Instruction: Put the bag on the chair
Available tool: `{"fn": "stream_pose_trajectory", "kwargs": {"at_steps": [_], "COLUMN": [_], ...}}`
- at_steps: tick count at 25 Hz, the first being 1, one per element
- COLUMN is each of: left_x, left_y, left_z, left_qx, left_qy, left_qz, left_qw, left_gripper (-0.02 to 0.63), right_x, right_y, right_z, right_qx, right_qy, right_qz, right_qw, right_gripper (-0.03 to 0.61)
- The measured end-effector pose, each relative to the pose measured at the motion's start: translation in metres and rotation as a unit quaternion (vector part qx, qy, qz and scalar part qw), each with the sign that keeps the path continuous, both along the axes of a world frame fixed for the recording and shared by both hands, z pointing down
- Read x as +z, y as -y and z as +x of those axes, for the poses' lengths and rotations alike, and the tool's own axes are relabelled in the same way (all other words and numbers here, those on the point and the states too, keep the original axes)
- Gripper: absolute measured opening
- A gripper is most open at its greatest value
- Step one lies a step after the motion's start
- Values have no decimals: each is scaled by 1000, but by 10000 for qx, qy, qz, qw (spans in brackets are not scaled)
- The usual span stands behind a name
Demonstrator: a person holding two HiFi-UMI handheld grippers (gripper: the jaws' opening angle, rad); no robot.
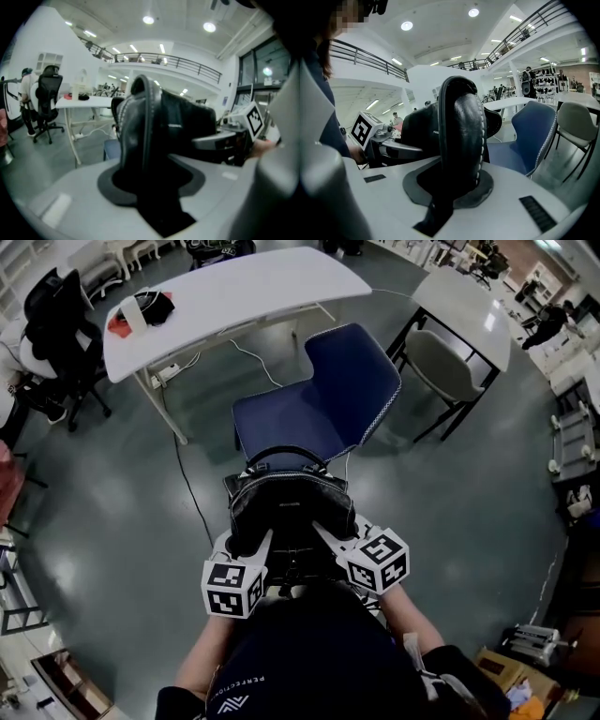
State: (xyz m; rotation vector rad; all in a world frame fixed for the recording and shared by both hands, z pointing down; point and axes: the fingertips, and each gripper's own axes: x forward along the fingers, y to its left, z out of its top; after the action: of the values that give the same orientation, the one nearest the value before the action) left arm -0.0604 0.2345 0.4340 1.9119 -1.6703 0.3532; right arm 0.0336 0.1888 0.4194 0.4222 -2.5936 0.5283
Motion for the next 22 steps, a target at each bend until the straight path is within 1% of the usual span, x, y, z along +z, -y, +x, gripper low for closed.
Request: {"fn": "stream_pose_trajectory", "kwargs": {"at_steps": [6, 13, 18, 22], "left_x": [7, 23, 26, 25], "left_y": [62, 120, 156, 174], "left_z": [-5, -10, -9, -15], "left_qx": [-182, -398, -482, -472], "left_qy": [-2, -8, 33, 107], "left_qz": [-126, -332, -302, -315], "left_qw": [9998, 9987, 9984, 9983], "left_gripper": [176, 178, 179, 183], "right_x": [8, 24, 27, 27], "right_y": [66, 127, 164, 181], "right_z": [-7, -12, -12, -17], "right_qx": [-143, -310, -337, -253], "right_qy": [-29, -79, -45, -35], "right_qz": [-154, -347, -310, -257], "right_qw": [9998, 9989, 9989, 9993], "right_gripper": [34, 32, 34, 34]}}
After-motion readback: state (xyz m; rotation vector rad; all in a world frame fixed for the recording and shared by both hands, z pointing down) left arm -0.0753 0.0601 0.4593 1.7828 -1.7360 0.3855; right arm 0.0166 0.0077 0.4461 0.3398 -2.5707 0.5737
